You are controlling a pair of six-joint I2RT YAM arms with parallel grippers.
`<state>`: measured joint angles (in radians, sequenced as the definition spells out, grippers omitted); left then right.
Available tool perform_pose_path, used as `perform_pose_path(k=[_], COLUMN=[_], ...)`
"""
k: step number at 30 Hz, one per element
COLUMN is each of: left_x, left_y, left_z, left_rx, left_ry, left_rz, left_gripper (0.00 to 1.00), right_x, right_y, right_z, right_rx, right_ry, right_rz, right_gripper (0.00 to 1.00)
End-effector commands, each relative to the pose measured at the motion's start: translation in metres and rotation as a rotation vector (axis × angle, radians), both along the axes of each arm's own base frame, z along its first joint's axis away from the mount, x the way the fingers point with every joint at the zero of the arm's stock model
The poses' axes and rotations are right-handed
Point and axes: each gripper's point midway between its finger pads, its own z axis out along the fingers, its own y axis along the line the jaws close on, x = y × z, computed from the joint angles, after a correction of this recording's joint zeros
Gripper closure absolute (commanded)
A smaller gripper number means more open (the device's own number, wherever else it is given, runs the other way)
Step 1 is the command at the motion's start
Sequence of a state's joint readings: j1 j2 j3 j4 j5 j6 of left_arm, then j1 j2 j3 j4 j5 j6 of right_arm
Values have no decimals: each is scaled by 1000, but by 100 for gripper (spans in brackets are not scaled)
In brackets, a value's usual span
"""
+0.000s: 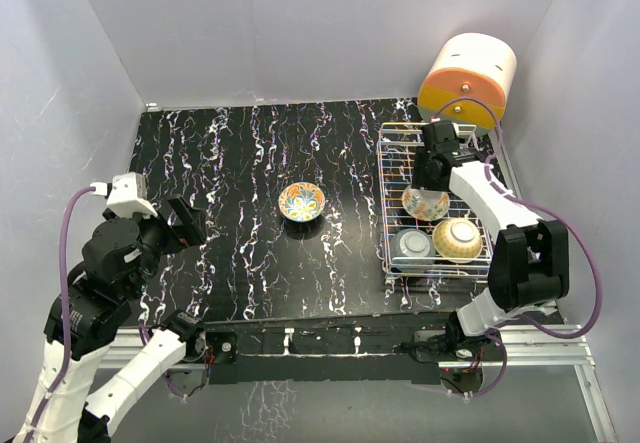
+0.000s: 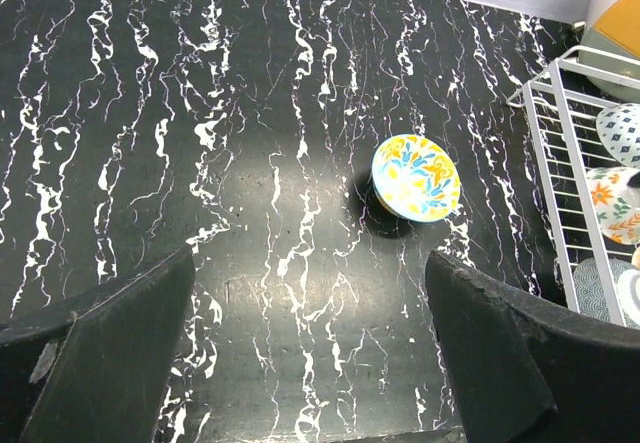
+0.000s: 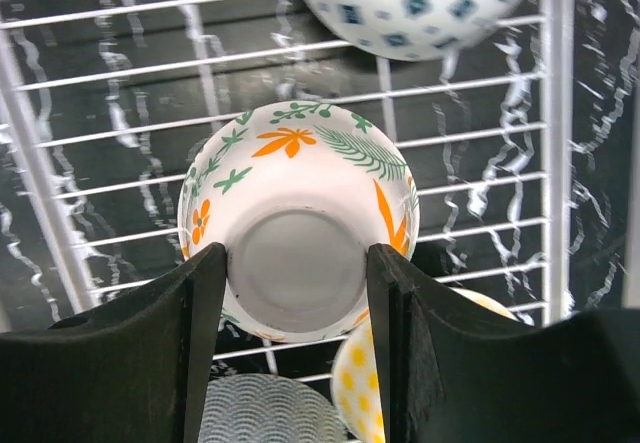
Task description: Load the bowls into the dish rack
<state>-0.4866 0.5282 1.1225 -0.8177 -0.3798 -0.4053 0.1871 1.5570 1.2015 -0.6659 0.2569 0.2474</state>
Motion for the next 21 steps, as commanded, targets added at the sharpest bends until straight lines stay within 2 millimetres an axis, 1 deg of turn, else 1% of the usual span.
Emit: perform_pose_path(k=[1, 4, 9, 11, 13, 21], left_x=[2, 3, 5, 5, 6, 7], left_y=[-6, -9, -10, -10, -11, -11], left_z=[-1, -1, 1, 1, 0, 1], left_rx=[-14, -9, 11, 12, 11, 20], left_ry=[-6, -4, -5, -4, -4, -4], left_rz=[-25, -39, -50, -49, -53, -55], left_gripper=[3, 3, 3, 3, 3, 3], right_x=[2, 0, -2, -2, -2, 3], right_y=[-39, -56, -74, -75, -88, -104], right_z=[26, 23, 15, 12, 11, 13], right_rx=[-34, -27, -13, -13, -12, -15], right_ry=[-92, -94, -85, -85, -91, -116], right_rz=[-120, -172, -222, -229, -266, -329], right_gripper=[56, 56, 56, 56, 56, 56])
